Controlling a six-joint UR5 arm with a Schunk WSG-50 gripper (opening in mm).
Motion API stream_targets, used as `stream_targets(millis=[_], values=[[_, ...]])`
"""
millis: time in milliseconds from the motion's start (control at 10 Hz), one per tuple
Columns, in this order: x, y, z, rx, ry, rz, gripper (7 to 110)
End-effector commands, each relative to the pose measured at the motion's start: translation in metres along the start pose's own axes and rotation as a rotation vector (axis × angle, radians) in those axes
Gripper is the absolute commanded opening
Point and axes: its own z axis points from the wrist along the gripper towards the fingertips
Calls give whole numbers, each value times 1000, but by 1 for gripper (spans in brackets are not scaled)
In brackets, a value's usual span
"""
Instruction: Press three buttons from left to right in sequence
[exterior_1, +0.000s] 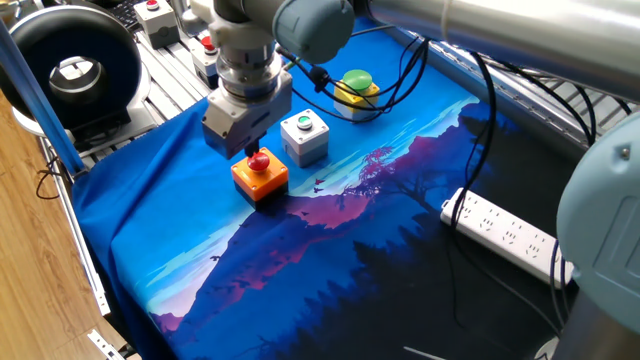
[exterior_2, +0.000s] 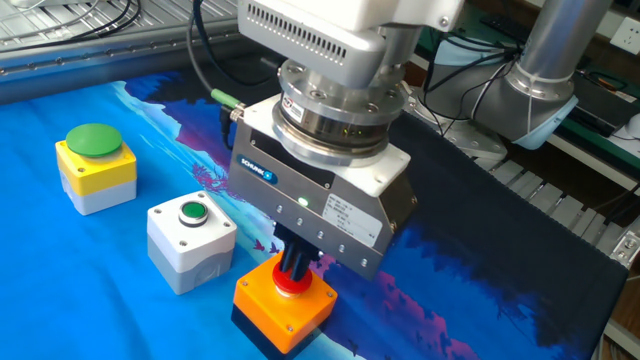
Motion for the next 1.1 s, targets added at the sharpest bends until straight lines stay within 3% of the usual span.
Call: stream_targets(millis=[0,300,1000], values=[[-4,0,4,-5,-9,6,7],[-6,1,11,-3,-21,11,7],[2,2,5,-6,-14,18,7]])
